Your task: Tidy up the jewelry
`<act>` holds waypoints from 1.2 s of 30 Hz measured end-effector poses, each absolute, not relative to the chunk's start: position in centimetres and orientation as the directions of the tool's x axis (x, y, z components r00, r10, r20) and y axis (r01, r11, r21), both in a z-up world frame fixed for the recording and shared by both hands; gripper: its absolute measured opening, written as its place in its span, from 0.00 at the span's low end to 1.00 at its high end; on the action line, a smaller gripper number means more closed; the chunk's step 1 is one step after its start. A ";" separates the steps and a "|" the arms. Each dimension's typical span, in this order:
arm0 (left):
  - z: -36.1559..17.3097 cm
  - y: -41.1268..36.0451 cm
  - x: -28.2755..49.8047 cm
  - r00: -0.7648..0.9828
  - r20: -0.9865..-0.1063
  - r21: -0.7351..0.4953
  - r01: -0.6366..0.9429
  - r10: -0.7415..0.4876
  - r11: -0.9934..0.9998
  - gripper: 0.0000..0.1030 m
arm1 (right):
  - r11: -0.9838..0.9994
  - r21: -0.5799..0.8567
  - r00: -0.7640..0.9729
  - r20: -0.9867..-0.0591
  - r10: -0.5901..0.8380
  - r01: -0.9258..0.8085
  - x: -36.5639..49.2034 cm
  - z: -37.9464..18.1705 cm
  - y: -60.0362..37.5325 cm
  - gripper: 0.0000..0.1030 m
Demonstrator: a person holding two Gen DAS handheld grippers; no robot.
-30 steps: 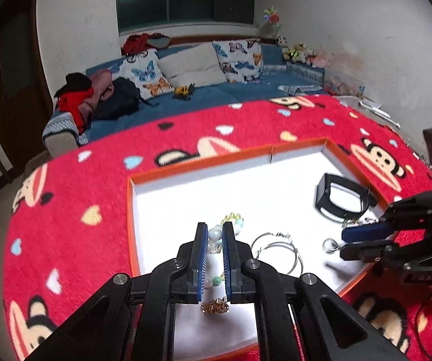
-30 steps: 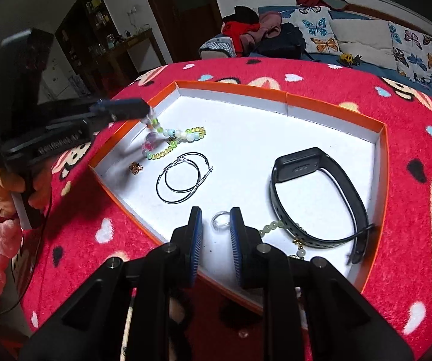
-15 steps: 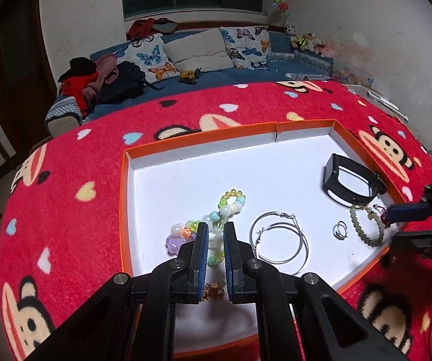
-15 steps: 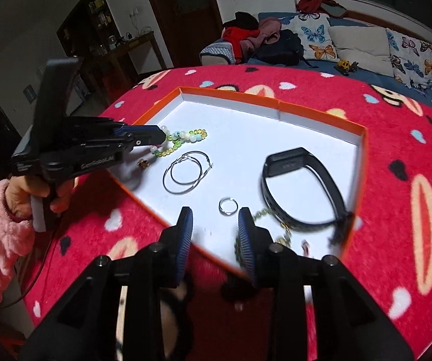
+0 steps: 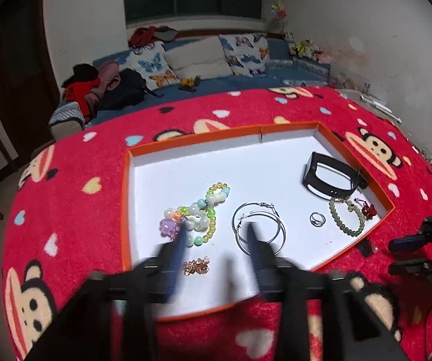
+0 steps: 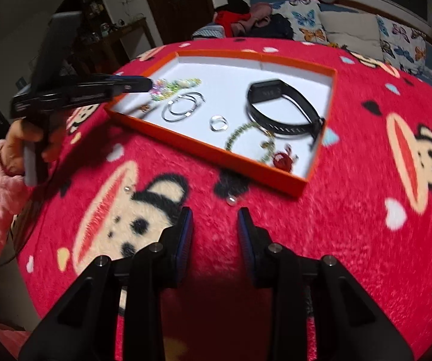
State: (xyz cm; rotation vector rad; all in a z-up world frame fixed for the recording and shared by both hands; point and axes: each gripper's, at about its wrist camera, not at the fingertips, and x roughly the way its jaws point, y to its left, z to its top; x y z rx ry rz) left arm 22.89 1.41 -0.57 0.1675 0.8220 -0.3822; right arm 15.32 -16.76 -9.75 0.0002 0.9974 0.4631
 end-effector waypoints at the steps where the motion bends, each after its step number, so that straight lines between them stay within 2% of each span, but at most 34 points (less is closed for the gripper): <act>1: -0.3 1.5 22.4 0.629 -0.730 -0.001 0.392 -0.269 0.920 0.55 | 0.908 0.213 0.454 -0.810 0.371 -0.361 15.5 -9.9 -17.0 0.30; 9: 0.9 0.9 17.8 0.626 -0.718 0.008 0.444 -0.304 0.896 0.55 | 0.920 0.222 0.460 -0.813 0.358 -0.323 17.0 -10.7 -16.6 0.25; 17: -0.5 -1.2 13.0 0.549 -0.755 -0.029 0.519 -0.359 0.854 0.55 | 0.945 0.164 0.503 -0.814 0.292 -0.284 17.3 -10.7 -15.4 0.24; 21: -1.8 -2.6 11.4 0.510 -0.774 -0.032 0.562 -0.376 0.827 0.51 | 0.952 0.109 0.525 -0.813 0.251 -0.286 17.0 -10.7 -14.9 0.22; 26: -3.0 -3.8 10.9 0.478 -0.788 -0.043 0.586 -0.388 0.809 0.48 | 0.955 0.099 0.524 -0.817 0.239 -0.281 16.7 -10.6 -15.7 0.12; 36: -4.3 -4.5 11.6 0.431 -0.814 -0.060 0.604 -0.390 0.795 0.39 | 0.950 0.107 0.515 -0.819 0.252 -0.294 16.0 -10.6 -16.7 0.13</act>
